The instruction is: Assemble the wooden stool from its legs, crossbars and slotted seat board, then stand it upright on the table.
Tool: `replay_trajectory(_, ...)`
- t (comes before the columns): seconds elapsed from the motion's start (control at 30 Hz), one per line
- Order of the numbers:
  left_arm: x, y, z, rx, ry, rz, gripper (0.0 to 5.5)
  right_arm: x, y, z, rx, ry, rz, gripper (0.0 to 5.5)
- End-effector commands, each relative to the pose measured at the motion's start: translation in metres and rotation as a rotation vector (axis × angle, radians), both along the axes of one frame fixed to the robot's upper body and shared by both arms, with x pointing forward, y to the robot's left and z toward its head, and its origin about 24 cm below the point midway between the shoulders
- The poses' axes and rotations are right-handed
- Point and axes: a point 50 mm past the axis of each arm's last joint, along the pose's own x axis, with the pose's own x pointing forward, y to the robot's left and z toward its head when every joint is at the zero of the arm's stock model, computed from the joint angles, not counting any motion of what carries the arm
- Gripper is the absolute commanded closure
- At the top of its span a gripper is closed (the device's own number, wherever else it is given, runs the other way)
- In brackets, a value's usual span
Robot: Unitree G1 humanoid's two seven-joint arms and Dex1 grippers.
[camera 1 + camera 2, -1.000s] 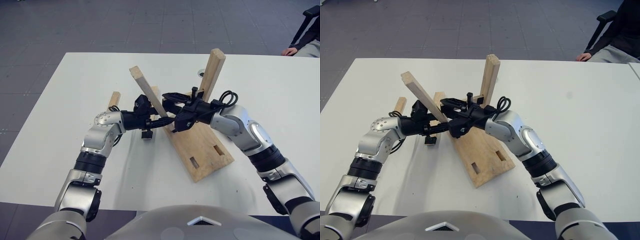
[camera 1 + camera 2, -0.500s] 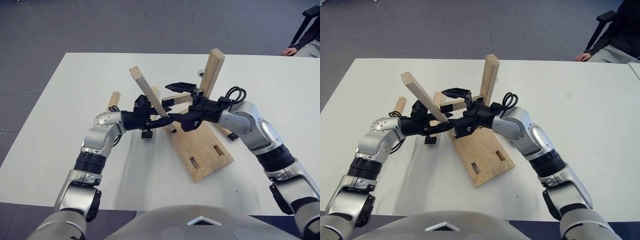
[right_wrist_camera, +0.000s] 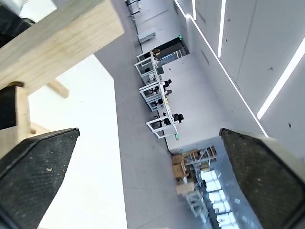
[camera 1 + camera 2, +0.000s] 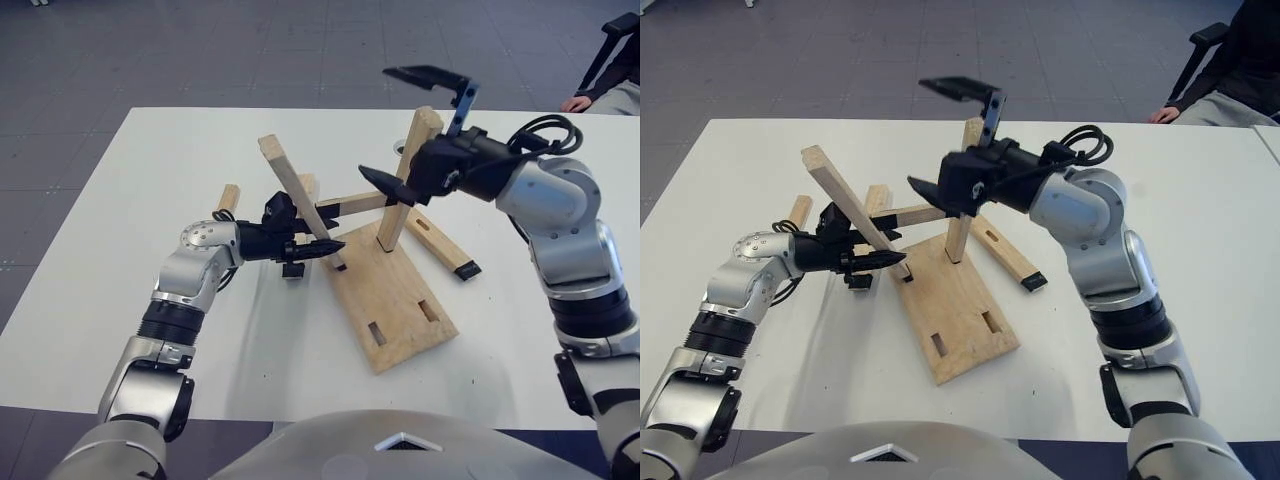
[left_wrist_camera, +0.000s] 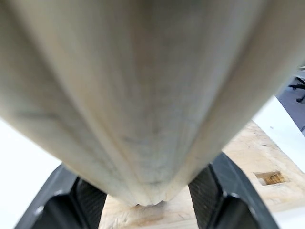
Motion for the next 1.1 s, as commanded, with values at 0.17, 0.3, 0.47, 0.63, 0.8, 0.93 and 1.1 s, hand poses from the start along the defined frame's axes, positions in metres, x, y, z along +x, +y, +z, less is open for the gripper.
replay_trajectory(0.17, -0.017, 0.026, -0.050, 0.340, 0.107, -0.017, 3.38, -0.007, 0.019, 0.008, 0.691, 0.663, -0.097, 0.02)
replay_trajectory(0.3, -0.019, 0.030, -0.059, 0.426, 0.044, -0.036, 3.38, -0.019, 0.034, 0.012, 0.876, 0.950, -0.009, 0.02)
replay_trajectory(0.47, -0.023, 0.031, -0.064, 0.428, 0.046, -0.052, 3.38, -0.029, 0.039, 0.008, 0.849, 1.044, -0.039, 1.03)
replay_trajectory(0.63, -0.028, 0.034, -0.067, 0.450, 0.071, -0.085, 3.38, -0.024, 0.044, 0.005, 0.652, 0.845, -0.144, 2.03)
replay_trajectory(0.8, -0.032, 0.033, -0.065, 0.364, 0.187, -0.071, 3.38, -0.021, 0.051, 0.007, 0.600, 0.735, -0.154, 2.97)
replay_trajectory(0.93, -0.035, 0.033, -0.065, 0.332, 0.232, -0.075, 3.38, -0.018, 0.053, 0.008, 0.592, 0.685, -0.159, 3.65)
replay_trajectory(1.1, -0.036, 0.033, -0.064, 0.344, 0.227, -0.081, 3.38, -0.017, 0.054, -0.010, 0.463, 0.710, -0.178, 4.58)
